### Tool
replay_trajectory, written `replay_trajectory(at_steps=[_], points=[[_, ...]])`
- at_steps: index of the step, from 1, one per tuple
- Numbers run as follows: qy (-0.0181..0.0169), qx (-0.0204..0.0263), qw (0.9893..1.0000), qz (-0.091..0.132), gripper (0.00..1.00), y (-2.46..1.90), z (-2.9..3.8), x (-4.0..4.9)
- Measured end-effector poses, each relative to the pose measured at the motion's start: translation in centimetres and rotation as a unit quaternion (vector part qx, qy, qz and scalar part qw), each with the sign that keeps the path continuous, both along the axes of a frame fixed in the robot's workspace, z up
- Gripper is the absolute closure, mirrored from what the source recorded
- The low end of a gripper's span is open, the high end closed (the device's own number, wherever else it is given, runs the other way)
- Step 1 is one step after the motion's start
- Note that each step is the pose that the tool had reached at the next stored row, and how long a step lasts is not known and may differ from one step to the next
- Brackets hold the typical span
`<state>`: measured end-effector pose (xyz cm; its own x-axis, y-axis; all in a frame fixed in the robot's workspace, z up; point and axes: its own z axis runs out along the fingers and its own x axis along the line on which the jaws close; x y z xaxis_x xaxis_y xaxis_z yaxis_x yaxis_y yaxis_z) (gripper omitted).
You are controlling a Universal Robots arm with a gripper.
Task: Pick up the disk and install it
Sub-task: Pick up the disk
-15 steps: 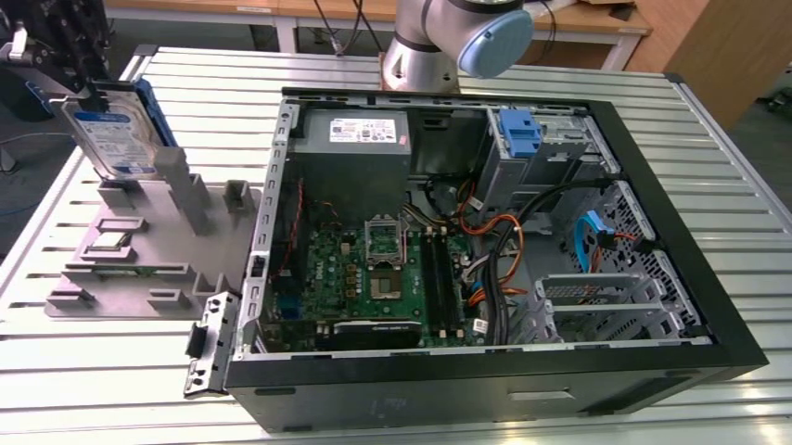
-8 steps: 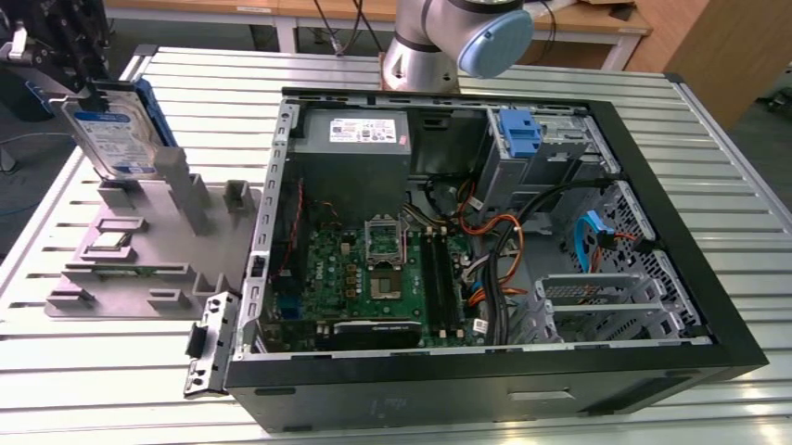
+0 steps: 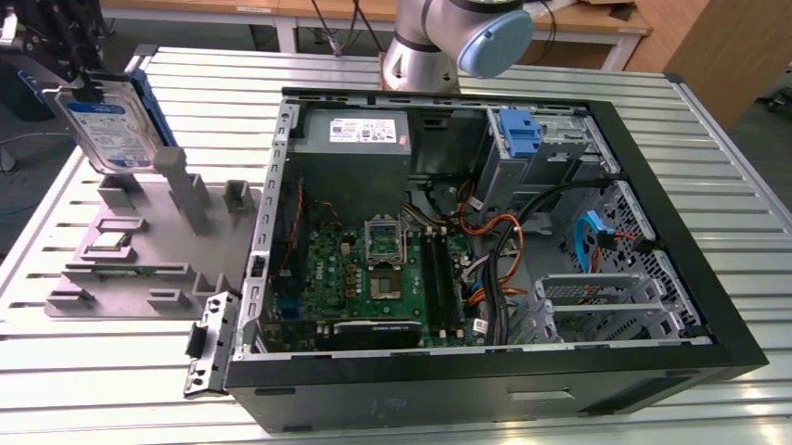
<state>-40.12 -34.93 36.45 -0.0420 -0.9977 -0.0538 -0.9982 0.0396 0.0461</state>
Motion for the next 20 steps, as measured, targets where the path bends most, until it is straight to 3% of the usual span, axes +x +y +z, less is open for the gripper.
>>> replay_trajectory(at_steps=[8, 15, 20], points=[[0.0000, 0.0000, 1.0000, 0.000, 0.65, 0.00, 2.40, 0.00], [0.0000, 0.0000, 1.0000, 0.000, 0.65, 0.00, 5.09, 0.00], [0.0001, 0.0000, 1.0000, 0.000, 0.65, 0.00, 6.50, 0.00]])
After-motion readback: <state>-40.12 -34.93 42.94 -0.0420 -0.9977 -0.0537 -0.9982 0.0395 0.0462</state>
